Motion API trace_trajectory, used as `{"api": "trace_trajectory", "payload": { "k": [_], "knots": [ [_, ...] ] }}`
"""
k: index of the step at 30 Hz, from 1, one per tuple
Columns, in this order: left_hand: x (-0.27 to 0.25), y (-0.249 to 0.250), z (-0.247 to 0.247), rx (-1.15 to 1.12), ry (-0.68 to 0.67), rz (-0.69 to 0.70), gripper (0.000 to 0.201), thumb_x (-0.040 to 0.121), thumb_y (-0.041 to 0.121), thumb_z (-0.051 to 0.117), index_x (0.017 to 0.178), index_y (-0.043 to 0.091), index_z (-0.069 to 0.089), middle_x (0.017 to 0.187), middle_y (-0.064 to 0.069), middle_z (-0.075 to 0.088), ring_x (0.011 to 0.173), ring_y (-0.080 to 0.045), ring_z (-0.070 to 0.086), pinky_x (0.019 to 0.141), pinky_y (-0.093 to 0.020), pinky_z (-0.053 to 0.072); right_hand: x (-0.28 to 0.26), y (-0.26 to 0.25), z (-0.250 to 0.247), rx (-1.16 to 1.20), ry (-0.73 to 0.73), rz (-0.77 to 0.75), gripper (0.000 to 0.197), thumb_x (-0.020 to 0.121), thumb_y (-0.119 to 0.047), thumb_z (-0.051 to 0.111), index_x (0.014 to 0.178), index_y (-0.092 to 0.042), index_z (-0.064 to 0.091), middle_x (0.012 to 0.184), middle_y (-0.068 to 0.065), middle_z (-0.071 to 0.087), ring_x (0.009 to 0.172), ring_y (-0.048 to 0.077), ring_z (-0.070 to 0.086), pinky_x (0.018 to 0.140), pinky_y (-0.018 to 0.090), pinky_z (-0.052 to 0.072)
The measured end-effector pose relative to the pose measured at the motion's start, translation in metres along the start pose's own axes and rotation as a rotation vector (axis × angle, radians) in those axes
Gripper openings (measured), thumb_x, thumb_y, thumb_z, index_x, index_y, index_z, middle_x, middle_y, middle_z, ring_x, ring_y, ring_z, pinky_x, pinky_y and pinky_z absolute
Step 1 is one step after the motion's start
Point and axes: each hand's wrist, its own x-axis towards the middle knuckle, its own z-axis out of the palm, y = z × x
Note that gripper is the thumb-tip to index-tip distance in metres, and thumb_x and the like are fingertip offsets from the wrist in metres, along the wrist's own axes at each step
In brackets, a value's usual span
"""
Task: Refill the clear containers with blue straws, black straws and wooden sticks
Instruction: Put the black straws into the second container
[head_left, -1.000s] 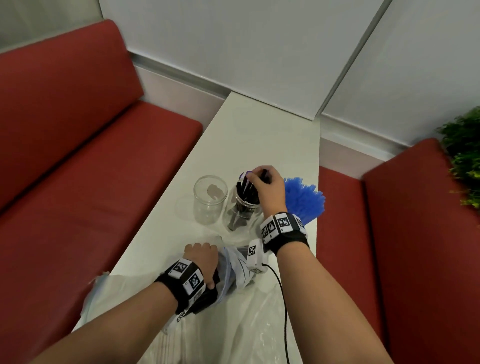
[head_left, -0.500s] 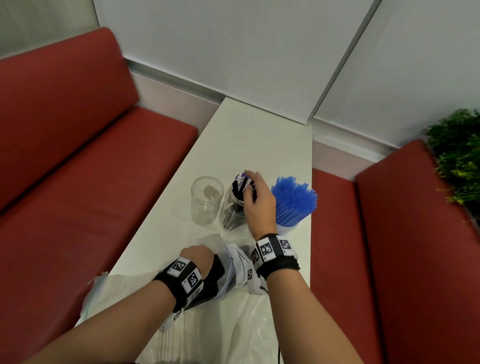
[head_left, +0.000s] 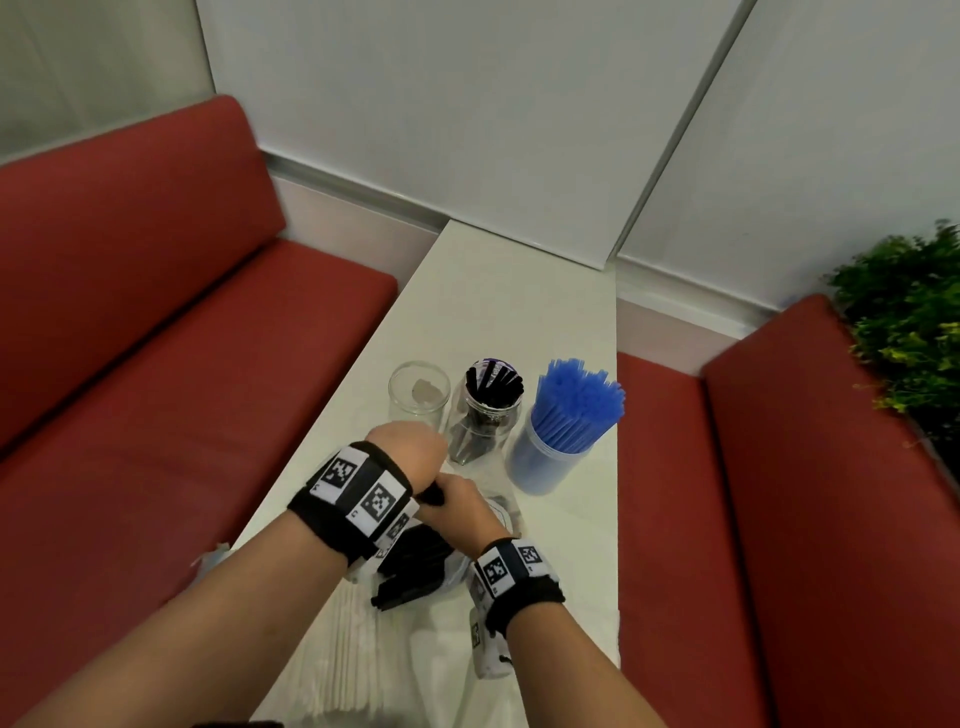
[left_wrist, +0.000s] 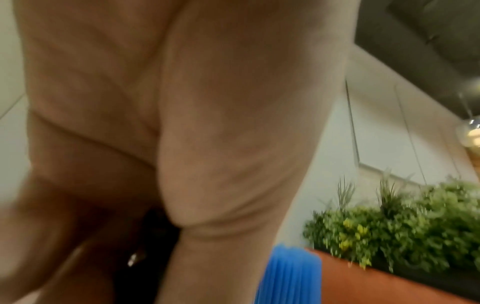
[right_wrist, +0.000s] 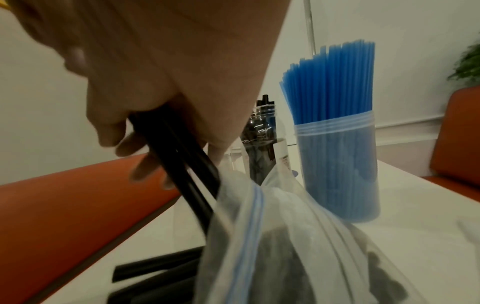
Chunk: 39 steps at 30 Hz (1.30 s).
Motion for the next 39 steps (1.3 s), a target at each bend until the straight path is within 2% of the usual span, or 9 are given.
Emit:
{"api": "trace_trajectory", "payload": {
  "k": [2,5,9,13,17,22,27,32,39],
  "knots": [
    [-0.01,0.002,-0.019,-0.051,0.108,0.066,0.017,0.088,0.025,0.066,0.096,0.011,0.065,0.095,-0.003,0.065,0.085,-0.022,0.063,0.068,-0.03,0.048,-0.001,-0.008,-0.001,0.046,0.083,-0.008,0.026,0.091,-0.012,0.067,0.072,-0.028,0.063,0.063,-0.019,0.067,0.062,-0.007,0.061,0.059,0.006,0.039],
    [-0.015,0.007,-0.035,-0.285,0.303,0.203,0.035,0.088,0.05,0.061,0.097,0.017,0.069,0.095,0.0,0.066,0.087,-0.018,0.063,0.072,-0.03,0.048,-0.002,-0.032,-0.009,0.214,0.095,0.033,0.02,0.099,-0.006,0.058,0.115,-0.004,0.068,0.111,0.016,0.071,0.109,0.017,0.066,0.078,0.009,0.042],
    [-0.015,0.01,-0.039,-0.668,0.621,0.439,0.015,0.092,0.023,0.062,0.103,0.016,0.071,0.103,0.005,0.068,0.1,-0.011,0.063,0.091,-0.028,0.047,-0.01,-0.046,-0.032,0.422,0.256,-0.052,0.024,0.093,0.0,0.06,0.079,-0.019,0.058,0.074,0.005,0.067,0.061,0.006,0.06,0.063,0.025,0.05],
    [-0.008,0.0,-0.03,-1.599,0.995,0.413,0.015,0.094,0.029,0.062,0.101,0.018,0.071,0.098,0.003,0.073,0.097,-0.008,0.068,0.09,-0.02,0.05,-0.023,-0.064,-0.071,0.615,0.377,-0.133,0.026,0.094,-0.022,0.072,0.074,-0.014,0.058,0.059,0.0,0.057,0.057,0.018,0.054,0.064,0.037,0.047],
    [0.018,-0.003,-0.007,-2.144,0.429,0.067,0.027,0.102,0.025,0.049,0.094,0.007,0.068,0.093,-0.012,0.069,0.082,-0.02,0.069,0.08,-0.032,0.054,-0.031,-0.094,-0.12,0.918,0.486,-0.283,0.027,0.088,-0.036,0.078,0.069,-0.029,0.061,0.061,0.002,0.053,0.058,0.019,0.053,0.065,0.036,0.052],
    [0.025,0.008,0.021,-2.65,-0.106,0.041,0.04,0.101,0.031,0.05,0.111,-0.006,0.062,0.103,-0.022,0.069,0.103,-0.035,0.066,0.093,-0.045,0.053,-0.033,-0.104,-0.133,1.092,0.527,-0.373,0.028,0.088,-0.033,0.079,0.07,-0.025,0.059,0.062,0.002,0.051,0.059,0.019,0.054,0.07,0.036,0.054],
    [0.024,0.026,0.014,-2.748,-0.212,0.21,0.032,0.098,0.028,0.055,0.114,0.003,0.068,0.114,-0.017,0.069,0.105,-0.028,0.068,0.086,-0.04,0.058,-0.033,-0.095,-0.114,0.934,0.51,-0.26,0.028,0.089,-0.03,0.077,0.072,-0.02,0.058,0.064,0.005,0.056,0.063,0.018,0.057,0.07,0.034,0.054],
    [0.036,0.025,0.015,-2.711,-0.386,0.078,0.015,0.092,0.037,0.061,0.092,0.023,0.065,0.07,0.002,0.058,0.046,-0.007,0.053,0.03,-0.011,0.036,-0.031,-0.088,-0.105,0.883,0.472,-0.187,0.03,0.089,-0.027,0.077,0.078,-0.008,0.057,0.066,0.01,0.056,0.066,0.022,0.057,0.067,0.032,0.054],
    [0.056,0.024,0.044,-2.745,-0.503,-0.038,0.012,0.084,0.028,0.063,0.093,0.03,0.071,0.058,0.009,0.045,0.033,-0.003,0.039,0.025,-0.011,0.021,-0.024,-0.065,-0.074,0.879,0.356,-0.022,0.033,0.083,-0.03,0.084,0.09,-0.008,0.061,0.071,0.004,0.059,0.062,0.017,0.061,0.048,0.027,0.051]
  ]
}}
